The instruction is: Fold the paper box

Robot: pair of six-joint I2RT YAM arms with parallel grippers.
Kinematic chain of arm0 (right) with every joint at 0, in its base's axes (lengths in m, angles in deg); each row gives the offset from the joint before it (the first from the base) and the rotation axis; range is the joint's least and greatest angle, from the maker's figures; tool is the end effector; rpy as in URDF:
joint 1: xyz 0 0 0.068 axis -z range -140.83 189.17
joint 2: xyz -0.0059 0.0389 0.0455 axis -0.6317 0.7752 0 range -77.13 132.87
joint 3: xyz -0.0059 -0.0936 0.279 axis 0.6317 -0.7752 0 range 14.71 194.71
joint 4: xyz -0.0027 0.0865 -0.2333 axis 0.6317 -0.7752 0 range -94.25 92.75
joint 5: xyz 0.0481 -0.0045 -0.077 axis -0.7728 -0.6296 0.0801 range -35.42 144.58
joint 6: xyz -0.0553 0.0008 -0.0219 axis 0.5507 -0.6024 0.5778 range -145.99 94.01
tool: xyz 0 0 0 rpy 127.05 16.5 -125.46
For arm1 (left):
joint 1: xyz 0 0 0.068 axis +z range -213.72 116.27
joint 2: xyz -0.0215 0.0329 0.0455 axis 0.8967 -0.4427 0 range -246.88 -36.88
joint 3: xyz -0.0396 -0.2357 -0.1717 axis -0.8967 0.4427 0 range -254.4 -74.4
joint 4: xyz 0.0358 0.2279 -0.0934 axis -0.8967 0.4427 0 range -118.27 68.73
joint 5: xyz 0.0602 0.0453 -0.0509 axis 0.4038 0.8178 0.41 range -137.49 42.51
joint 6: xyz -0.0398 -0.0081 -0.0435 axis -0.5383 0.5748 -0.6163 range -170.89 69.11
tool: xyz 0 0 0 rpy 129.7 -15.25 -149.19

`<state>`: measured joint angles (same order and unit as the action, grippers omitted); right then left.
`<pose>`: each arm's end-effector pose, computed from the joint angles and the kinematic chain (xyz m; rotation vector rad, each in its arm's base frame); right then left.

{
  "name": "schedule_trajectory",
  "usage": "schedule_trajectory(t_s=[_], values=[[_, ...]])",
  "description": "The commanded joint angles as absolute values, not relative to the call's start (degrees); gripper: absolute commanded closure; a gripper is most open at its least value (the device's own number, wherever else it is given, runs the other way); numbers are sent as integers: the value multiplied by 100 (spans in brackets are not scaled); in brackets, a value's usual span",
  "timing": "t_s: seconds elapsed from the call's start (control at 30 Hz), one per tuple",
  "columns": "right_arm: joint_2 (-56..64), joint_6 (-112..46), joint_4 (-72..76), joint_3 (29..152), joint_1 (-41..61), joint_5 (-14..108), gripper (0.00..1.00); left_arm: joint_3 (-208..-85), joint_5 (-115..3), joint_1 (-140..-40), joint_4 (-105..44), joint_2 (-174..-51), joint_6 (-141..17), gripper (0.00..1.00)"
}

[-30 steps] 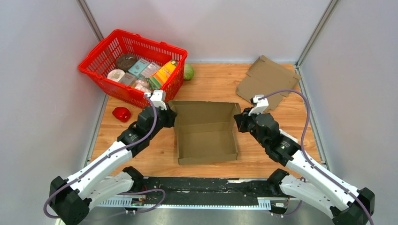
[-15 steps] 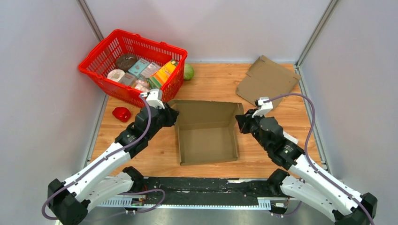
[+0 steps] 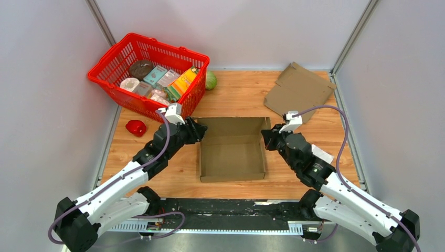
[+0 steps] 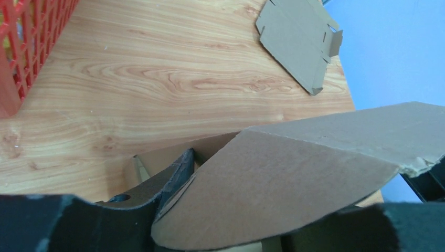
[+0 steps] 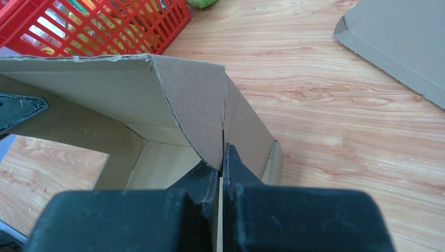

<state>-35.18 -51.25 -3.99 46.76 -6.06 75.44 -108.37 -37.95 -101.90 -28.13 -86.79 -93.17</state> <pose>0.1205 0.0995 0.2913 -0.0714 1.8724 0.5188 0.1516 -0.1102 0.2941 -0.1898 1.9200 -0.8131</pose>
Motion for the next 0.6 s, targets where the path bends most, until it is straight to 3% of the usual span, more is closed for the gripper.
schedule_trajectory(t_s=[0.0,0.23,0.43,0.57], values=[[-3494,-5394,-234,4635,-934,7180,100,-10824,-4582,-10477,-3399,-8663,-9580,47],[-3723,-5333,-524,4574,-961,7224,97,-10446,-4635,-10477,-3188,-8197,-9484,48],[-3943,-5534,-841,4556,-969,6979,81,-10077,-4512,-10486,-2951,-7968,-9457,58],[-3960,-5596,-1095,4661,-961,6645,69,-10015,-4459,-10477,-2863,-7898,-9387,60]])
